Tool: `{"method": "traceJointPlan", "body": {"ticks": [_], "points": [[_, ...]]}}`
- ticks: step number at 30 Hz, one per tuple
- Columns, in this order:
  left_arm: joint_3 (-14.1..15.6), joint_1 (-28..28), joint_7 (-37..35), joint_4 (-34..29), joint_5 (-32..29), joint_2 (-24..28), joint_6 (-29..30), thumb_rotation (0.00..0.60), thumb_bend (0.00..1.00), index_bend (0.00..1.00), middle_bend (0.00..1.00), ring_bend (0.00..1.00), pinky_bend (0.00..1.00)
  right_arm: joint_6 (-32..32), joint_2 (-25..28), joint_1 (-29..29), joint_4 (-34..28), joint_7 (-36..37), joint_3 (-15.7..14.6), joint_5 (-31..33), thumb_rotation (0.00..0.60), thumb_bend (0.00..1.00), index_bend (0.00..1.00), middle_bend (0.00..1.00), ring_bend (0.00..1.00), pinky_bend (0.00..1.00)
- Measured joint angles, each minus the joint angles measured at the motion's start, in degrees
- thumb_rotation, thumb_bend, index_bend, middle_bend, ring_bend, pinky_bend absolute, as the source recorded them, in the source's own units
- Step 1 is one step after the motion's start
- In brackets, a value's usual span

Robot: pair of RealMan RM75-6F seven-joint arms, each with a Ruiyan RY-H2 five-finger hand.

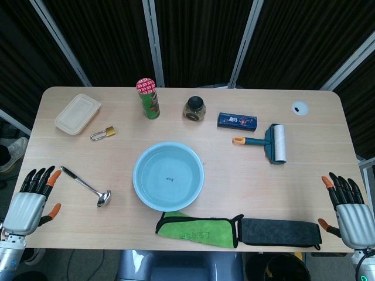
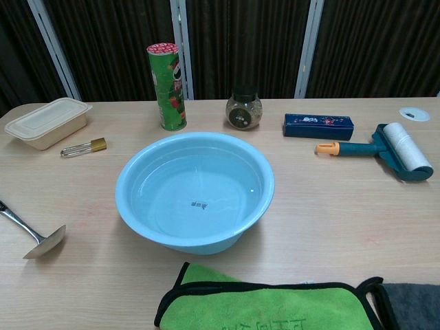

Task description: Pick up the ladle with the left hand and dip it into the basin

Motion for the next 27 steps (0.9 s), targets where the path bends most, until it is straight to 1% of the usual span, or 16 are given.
{"method": "traceJointPlan", "body": {"ticks": [8, 10, 11, 12, 14, 16, 19, 23, 27], "points": [[-0.3, -0.5, -0.8, 0.1, -0.3, 0.2, -0.9, 0.6, 0.31, 0.0, 0.0, 0.0, 0.0, 0.0, 0.2, 0.0, 0.0, 0.7, 0.0, 0.0, 0.6, 0.0, 0.0, 0.0, 0.0, 0.0], [-0.3, -0.8, -1.1, 0.4, -0.6, 0.3, -1.8, 0.6, 0.31, 0.02, 0.0, 0.0, 0.0, 0.1, 0.3, 0.0, 0.1, 0.9, 0.2, 0.1, 0.6, 0.0, 0.0, 0.0, 0.0, 0.0], [-0.3, -1.0, -1.2, 0.5, -0.7, 0.3, -2.3, 0.6, 0.31, 0.04, 0.0, 0.0, 0.0, 0.0, 0.3, 0.0, 0.1, 0.9, 0.2, 0.3, 0.6, 0.0, 0.0, 0.0, 0.0, 0.0], [-0.4, -1.4, -1.2, 0.8, -0.9, 0.4, -3.0, 0.6, 0.31, 0.08, 0.0, 0.0, 0.0, -0.1, 0.3, 0.0, 0.1, 1.0, 0.3, 0.5, 0.6, 0.0, 0.0, 0.0, 0.0, 0.0], [-0.5, -2.0, -1.3, 1.4, -1.2, 0.5, -4.2, 0.6, 0.31, 0.18, 0.0, 0.0, 0.0, -0.5, 0.3, 0.2, 0.0, 1.2, 0.5, 1.1, 0.6, 0.0, 0.0, 0.0, 0.0, 0.0], [-0.7, -2.7, -1.4, 2.5, -1.3, 0.5, -5.1, 0.6, 0.31, 0.31, 0.0, 0.0, 0.0, -1.0, 0.3, 0.4, 0.1, 1.2, 0.7, 1.7, 0.6, 0.0, 0.0, 0.0, 0.0, 0.0], [-0.8, -3.9, -2.0, 5.0, -1.4, 0.4, -7.0, 0.6, 0.31, 0.41, 0.0, 0.0, 0.0, -1.4, 0.2, 0.7, 0.2, 1.3, 1.0, 2.0, 0.6, 0.0, 0.0, 0.0, 0.0, 0.0], [-0.6, -5.2, -3.1, 7.4, -2.1, 0.3, -10.4, 0.6, 0.32, 0.47, 0.0, 0.0, 0.0, -1.9, 0.0, 0.9, 0.3, 0.9, 1.1, 2.3, 0.6, 0.0, 0.0, 0.0, 0.0, 0.0], [-0.7, -6.8, -4.5, 11.7, -3.5, -0.6, -14.2, 0.6, 0.32, 0.49, 0.0, 0.0, 0.0, -2.4, -0.3, 1.1, 0.3, 0.3, 1.4, 3.2, 0.6, 0.0, 0.0, 0.0, 0.0, 0.0]]}}
